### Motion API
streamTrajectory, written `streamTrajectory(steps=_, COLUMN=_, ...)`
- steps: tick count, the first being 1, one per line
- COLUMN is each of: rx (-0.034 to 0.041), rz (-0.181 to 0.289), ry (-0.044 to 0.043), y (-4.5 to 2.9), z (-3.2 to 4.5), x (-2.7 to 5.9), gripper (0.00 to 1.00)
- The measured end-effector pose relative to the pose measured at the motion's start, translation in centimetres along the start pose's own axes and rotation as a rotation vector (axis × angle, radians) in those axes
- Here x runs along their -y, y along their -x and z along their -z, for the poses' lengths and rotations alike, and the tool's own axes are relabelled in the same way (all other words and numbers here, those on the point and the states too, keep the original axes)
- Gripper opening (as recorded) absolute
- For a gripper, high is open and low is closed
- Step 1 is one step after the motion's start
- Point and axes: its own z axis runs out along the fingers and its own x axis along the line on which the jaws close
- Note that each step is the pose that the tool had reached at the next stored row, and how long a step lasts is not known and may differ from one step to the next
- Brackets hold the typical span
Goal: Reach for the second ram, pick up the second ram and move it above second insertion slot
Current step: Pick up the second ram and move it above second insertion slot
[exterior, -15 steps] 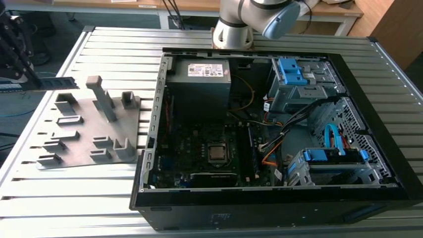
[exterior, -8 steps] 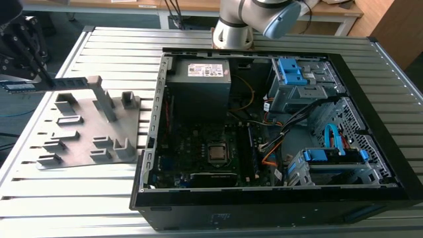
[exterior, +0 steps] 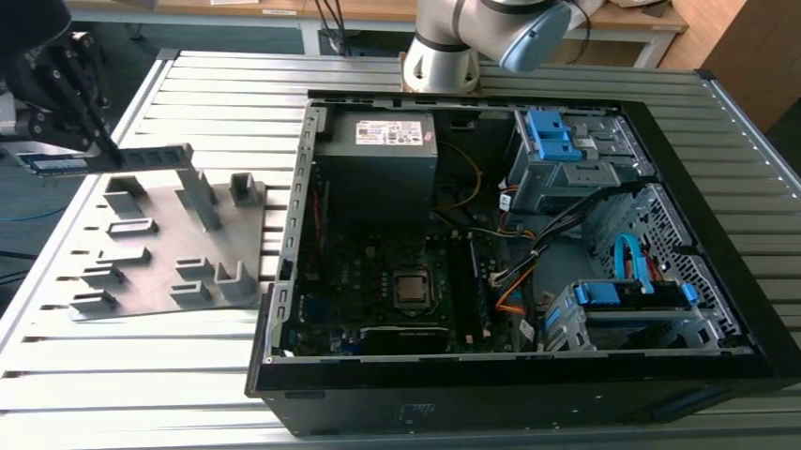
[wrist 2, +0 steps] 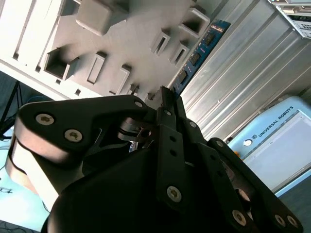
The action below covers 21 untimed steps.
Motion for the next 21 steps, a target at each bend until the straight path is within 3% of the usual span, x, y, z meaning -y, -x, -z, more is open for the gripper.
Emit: streamTrajectory(steps=21, rx=0.0001, rz=0.0, ry=0.0002, y=-0.5, z=-0.06, x=5.64, gripper=0.14)
